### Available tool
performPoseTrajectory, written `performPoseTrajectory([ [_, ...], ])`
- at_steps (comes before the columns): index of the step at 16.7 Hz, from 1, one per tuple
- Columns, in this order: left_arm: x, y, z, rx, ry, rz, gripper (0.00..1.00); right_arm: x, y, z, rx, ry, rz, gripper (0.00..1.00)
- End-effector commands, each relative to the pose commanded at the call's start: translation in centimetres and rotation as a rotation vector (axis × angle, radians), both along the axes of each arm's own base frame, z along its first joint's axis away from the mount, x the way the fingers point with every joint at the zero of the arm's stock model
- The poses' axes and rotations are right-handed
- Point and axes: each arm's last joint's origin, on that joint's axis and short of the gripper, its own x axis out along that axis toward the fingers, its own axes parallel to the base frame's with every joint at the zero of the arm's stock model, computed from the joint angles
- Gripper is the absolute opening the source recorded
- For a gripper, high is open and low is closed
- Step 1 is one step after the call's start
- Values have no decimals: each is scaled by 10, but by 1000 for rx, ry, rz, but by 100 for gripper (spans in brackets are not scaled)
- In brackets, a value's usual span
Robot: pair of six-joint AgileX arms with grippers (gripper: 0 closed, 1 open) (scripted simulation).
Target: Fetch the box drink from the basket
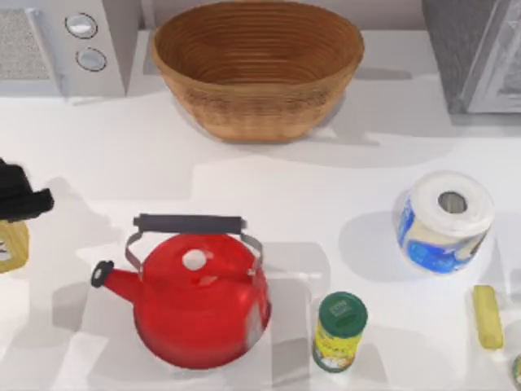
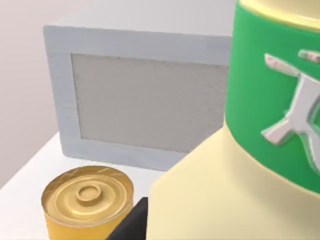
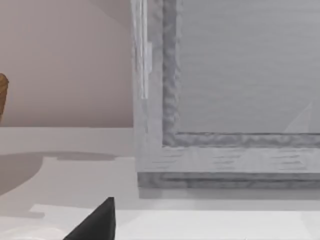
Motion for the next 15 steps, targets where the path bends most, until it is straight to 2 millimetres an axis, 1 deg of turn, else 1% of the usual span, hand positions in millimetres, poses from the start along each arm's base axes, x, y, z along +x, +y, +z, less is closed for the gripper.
performPoseTrajectory([
  [3, 9, -6, 1, -1, -3, 27, 0, 0, 0, 0, 0, 0, 0, 100],
  [10, 10, -6, -1, 1, 0, 30, 0, 0, 0, 0, 0, 0, 0, 100],
  [12, 16, -6, -5, -1, 0, 29, 0, 0, 0, 0, 0, 0, 0, 100],
  [15, 30, -5, -17, -2, 0, 32, 0, 0, 0, 0, 0, 0, 0, 100],
])
